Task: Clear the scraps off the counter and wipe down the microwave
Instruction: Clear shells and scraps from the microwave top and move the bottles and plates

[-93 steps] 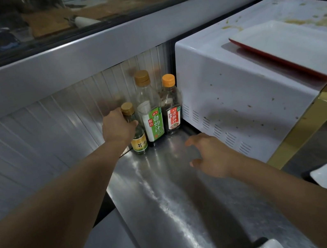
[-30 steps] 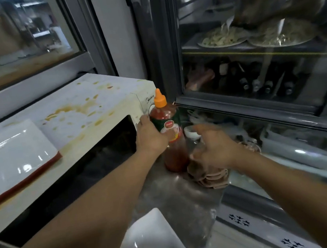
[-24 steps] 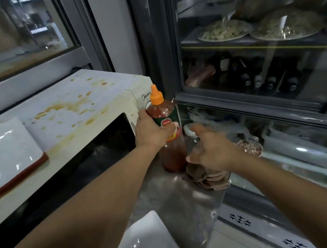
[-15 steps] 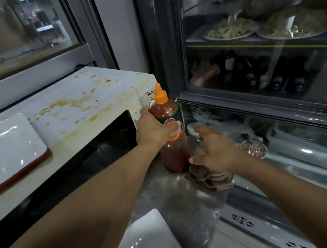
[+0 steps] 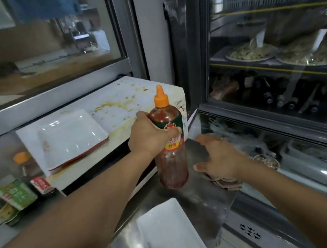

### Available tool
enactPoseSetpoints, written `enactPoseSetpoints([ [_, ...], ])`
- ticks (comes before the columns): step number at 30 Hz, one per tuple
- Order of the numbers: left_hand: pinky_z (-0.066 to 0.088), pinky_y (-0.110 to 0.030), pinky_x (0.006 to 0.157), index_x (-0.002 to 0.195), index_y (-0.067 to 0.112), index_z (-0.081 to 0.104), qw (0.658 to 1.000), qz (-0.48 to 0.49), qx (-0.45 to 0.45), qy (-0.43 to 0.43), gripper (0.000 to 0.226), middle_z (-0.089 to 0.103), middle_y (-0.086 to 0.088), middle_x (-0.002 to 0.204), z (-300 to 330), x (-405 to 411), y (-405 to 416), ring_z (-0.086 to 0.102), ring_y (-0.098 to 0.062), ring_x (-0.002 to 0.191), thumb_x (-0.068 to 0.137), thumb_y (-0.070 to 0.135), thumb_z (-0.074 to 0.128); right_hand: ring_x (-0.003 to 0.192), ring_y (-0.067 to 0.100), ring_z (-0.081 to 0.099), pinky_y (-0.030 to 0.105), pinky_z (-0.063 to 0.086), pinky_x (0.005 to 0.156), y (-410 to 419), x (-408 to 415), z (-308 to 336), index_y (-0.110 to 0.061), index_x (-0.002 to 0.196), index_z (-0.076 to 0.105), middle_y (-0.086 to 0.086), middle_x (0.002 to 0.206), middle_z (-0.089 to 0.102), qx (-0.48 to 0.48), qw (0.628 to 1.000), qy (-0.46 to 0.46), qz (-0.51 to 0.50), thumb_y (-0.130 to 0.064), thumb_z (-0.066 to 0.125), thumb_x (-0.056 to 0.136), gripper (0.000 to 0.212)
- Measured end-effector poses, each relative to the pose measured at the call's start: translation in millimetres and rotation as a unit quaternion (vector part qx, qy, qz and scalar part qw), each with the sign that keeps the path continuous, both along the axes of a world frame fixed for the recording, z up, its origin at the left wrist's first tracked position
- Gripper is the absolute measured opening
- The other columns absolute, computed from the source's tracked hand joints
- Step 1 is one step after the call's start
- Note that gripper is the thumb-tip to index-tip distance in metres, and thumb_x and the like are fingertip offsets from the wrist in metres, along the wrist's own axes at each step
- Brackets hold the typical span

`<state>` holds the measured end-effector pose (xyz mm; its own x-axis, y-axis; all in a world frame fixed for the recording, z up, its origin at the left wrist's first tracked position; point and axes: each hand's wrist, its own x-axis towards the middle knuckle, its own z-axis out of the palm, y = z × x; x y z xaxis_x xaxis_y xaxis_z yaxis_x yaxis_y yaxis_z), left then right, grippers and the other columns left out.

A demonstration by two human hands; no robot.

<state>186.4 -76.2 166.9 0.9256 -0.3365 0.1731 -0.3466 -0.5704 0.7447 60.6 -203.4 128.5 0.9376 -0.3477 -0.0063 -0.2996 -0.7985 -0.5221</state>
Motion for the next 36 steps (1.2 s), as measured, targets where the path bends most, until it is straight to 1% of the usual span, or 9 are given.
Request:
enactPoseSetpoints([
  [2,0.055,-0.043,0.083,0.114,0.018,0.041,1.0,0.007,0.003,-0.01,0.081,0.06,-0.001,0.111,18,-6,21,0.061,-0.022,0.1,0.053,0.051,0.083,0.132,0.022,0.037,0.037,0.037,0.107,18,-2,14,-0.021,0.142,0.03,0.003,0.147,0.035,-0.013,1.0,0.006,0.021,-0.04,0.069,0.078,0.078],
  [5,0.055,-0.042,0.082,0.115,0.019,0.041,0.999,0.018,0.007,-0.026,0.082,0.059,0.001,0.11,43,-15,55,0.061,-0.021,0.099,0.053,0.054,0.082,0.13,0.022,0.039,0.025,0.034,0.1,43,-2,34,-0.017,0.14,0.036,0.006,0.143,0.039,-0.03,0.997,-0.017,0.062,-0.031,0.069,0.08,0.07],
  [9,0.055,-0.041,0.082,0.115,0.019,0.041,0.998,0.049,0.011,-0.042,0.082,0.059,0.001,0.111,70,-27,101,0.06,-0.021,0.101,0.053,0.054,0.082,0.126,0.023,0.043,0.027,0.037,0.099,81,2,55,-0.015,0.139,0.038,0.009,0.138,0.042,-0.047,0.994,-0.038,0.095,-0.024,0.071,0.08,0.068],
  [19,0.055,-0.041,0.083,0.112,0.021,0.044,0.99,0.128,0.009,-0.063,0.082,0.061,0.001,0.108,116,-39,233,0.061,-0.022,0.098,0.05,0.059,0.081,0.127,0.022,0.041,0.03,0.038,0.101,190,30,97,-0.018,0.138,0.038,0.006,0.137,0.042,-0.077,0.976,-0.051,0.199,-0.029,0.07,0.081,0.066],
  [25,0.054,-0.036,0.08,0.12,0.021,0.043,0.982,0.176,0.0,-0.065,0.088,0.06,0.0,0.116,126,-30,315,0.058,-0.018,0.097,0.05,0.058,0.082,0.122,0.021,0.045,0.024,0.037,0.092,261,57,104,-0.017,0.137,0.039,0.006,0.135,0.044,-0.087,0.963,-0.056,0.247,-0.028,0.07,0.082,0.064],
  [28,0.054,-0.036,0.081,0.123,0.021,0.042,0.979,0.197,-0.005,-0.06,0.09,0.059,-0.001,0.119,126,-21,357,0.06,-0.022,0.104,0.051,0.055,0.083,0.128,0.021,0.041,0.026,0.036,0.098,295,71,103,-0.019,0.14,0.035,0.005,0.141,0.039,-0.088,0.961,-0.048,0.26,-0.03,0.07,0.082,0.069],
  [31,0.055,-0.039,0.083,0.119,0.021,0.043,0.976,0.21,-0.001,-0.049,0.088,0.06,-0.001,0.117,120,-8,400,0.06,-0.022,0.103,0.049,0.056,0.083,0.13,0.022,0.038,0.027,0.034,0.101,331,85,98,-0.019,0.137,0.039,0.006,0.14,0.04,-0.091,0.954,-0.051,0.282,-0.029,0.069,0.081,0.064],
  [34,0.055,-0.04,0.083,0.118,0.022,0.043,0.975,0.218,0.001,-0.042,0.086,0.06,0.001,0.115,108,9,441,0.06,-0.021,0.102,0.05,0.055,0.084,0.123,0.023,0.043,0.022,0.034,0.093,368,100,92,-0.02,0.133,0.043,0.009,0.132,0.046,-0.076,0.949,-0.058,0.302,-0.024,0.069,0.081,0.058],
  [36,0.056,-0.035,0.076,0.114,0.023,0.045,0.975,0.218,-0.012,-0.036,0.082,0.06,0.004,0.109,97,21,465,0.061,-0.018,0.095,0.05,0.053,0.085,0.12,0.023,0.045,0.018,0.032,0.089,391,112,85,-0.019,0.131,0.046,0.009,0.133,0.045,-0.073,0.943,-0.06,0.318,-0.023,0.069,0.081,0.055],
])
